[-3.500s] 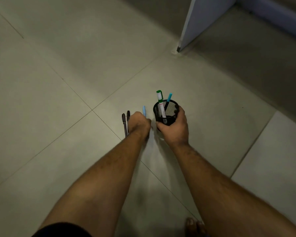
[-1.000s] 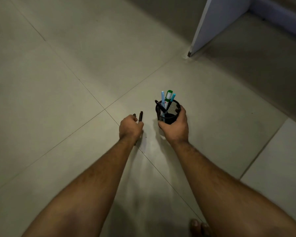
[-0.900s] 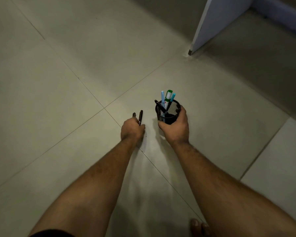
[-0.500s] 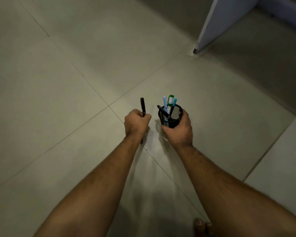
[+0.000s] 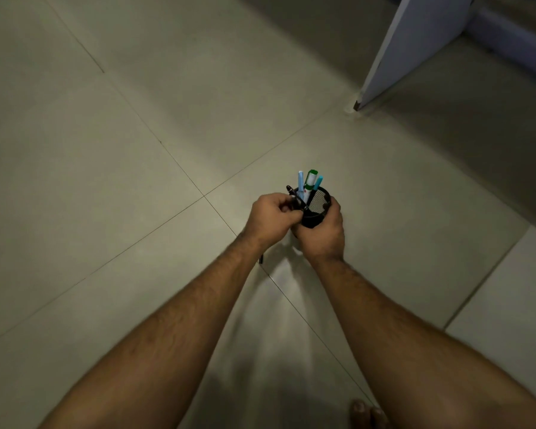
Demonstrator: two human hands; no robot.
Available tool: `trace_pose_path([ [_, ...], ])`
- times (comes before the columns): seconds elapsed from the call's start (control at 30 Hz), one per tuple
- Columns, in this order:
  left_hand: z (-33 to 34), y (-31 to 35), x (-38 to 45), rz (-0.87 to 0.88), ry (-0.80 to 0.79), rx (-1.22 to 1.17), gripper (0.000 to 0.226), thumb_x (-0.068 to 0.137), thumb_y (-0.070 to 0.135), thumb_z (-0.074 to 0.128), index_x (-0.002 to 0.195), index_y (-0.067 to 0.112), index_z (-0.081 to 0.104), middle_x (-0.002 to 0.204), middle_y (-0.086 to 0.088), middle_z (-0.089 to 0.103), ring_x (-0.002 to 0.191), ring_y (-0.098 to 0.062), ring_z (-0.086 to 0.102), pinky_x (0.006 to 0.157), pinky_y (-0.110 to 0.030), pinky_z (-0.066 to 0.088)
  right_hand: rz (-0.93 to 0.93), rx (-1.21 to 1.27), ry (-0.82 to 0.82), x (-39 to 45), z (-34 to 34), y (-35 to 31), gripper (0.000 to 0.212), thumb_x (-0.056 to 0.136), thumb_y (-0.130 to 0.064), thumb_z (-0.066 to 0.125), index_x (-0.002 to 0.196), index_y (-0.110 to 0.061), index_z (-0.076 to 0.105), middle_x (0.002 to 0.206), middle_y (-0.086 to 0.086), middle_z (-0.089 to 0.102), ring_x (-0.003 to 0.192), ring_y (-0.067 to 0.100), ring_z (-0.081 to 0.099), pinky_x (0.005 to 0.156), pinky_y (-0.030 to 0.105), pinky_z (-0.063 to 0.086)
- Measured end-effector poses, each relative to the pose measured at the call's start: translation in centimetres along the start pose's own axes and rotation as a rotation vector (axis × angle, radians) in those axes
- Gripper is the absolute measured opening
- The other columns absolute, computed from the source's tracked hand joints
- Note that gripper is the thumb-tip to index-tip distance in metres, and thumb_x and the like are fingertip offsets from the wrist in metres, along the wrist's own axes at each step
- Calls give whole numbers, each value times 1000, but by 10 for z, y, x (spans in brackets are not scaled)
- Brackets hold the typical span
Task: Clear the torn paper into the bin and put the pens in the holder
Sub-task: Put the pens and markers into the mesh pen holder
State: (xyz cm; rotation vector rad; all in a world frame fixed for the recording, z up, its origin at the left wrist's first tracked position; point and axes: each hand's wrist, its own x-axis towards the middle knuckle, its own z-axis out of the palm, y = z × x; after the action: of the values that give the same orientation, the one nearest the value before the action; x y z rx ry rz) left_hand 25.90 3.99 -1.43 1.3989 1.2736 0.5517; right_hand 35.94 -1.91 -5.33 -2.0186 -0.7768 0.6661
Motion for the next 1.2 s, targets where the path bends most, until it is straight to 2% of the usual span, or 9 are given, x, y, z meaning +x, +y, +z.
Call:
trace_pose_path([
  [0.17, -10, -15, -3, -2, 246, -227, 24, 81, -3, 65, 99, 10, 72, 60, 2, 49, 54, -10, 44, 57, -21, 43, 15, 26, -13, 2, -3, 2, 82, 64, -27, 82, 136, -26, 43, 127, -2, 58, 114, 18, 59, 98, 35, 52],
  [0.27, -11, -44, 0, -131, 417, -12, 15, 79, 8, 65, 92, 15, 70, 64, 4, 58, 58, -10, 53, 63, -24, 48, -4, 25, -26, 2, -4, 6, 82, 65, -27, 83, 137, -26, 43, 128, -3, 58, 116, 17, 59, 98, 31, 50],
  [0.4, -7, -78, 10, -325, 323, 454, 35, 84, 33, 67, 111, 13, 62, 106, -8, 67, 97, -28, 63, 81, -33, 51, -26, 29, -41, 0, 1, 9, 80, 64, -29, 84, 134, -27, 45, 127, -5, 59, 115, 15, 59, 99, 32, 51],
  [0.6, -3, -76, 22, -358, 192, 636, 25, 83, 28, 67, 102, 12, 63, 103, -10, 68, 91, -29, 64, 71, -31, 50, -24, 7, -70, -5, 8, 8, 83, 65, -30, 84, 136, -26, 43, 129, -5, 57, 117, 15, 58, 98, 33, 52],
  [0.73, -23, -64, 21, -391, 359, 346, 17, 77, 27, 69, 88, 13, 68, 89, -4, 70, 81, -22, 64, 68, -26, 48, -9, -42, -80, -6, 12, 4, 85, 65, -28, 85, 138, -25, 42, 131, -3, 57, 120, 18, 57, 101, 34, 50],
  [0.83, -46, -36, 14, -234, 557, -44, 8, 74, 21, 69, 79, 16, 65, 75, -1, 67, 70, -18, 62, 67, -26, 49, 34, -110, -74, -8, 21, -14, 84, 63, -28, 85, 137, -22, 44, 127, 3, 59, 116, 24, 59, 96, 33, 50],
  [0.97, -73, -1, 9, -66, 695, -247, 7, 72, 20, 70, 75, 19, 64, 67, 1, 63, 66, -17, 60, 67, -30, 53, 17, -192, -72, -7, 33, -43, 80, 62, -30, 84, 132, -18, 47, 121, 7, 60, 111, 30, 60, 92, 38, 52],
  [1.07, -88, 17, 11, 30, 666, -362, 10, 76, 20, 72, 74, 23, 62, 68, -3, 64, 66, -20, 63, 68, -39, 57, -12, -209, -78, -7, 42, -58, 80, 61, -29, 83, 131, -17, 46, 121, 8, 60, 110, 30, 60, 91, 41, 54],
  [1.2, -79, 30, 5, 87, 519, -252, 9, 82, 12, 73, 79, 16, 67, 70, -3, 69, 65, -17, 69, 65, -32, 61, -83, -167, -124, -9, 56, -75, 77, 64, -30, 82, 131, -18, 45, 119, 6, 60, 107, 29, 61, 86, 41, 55],
])
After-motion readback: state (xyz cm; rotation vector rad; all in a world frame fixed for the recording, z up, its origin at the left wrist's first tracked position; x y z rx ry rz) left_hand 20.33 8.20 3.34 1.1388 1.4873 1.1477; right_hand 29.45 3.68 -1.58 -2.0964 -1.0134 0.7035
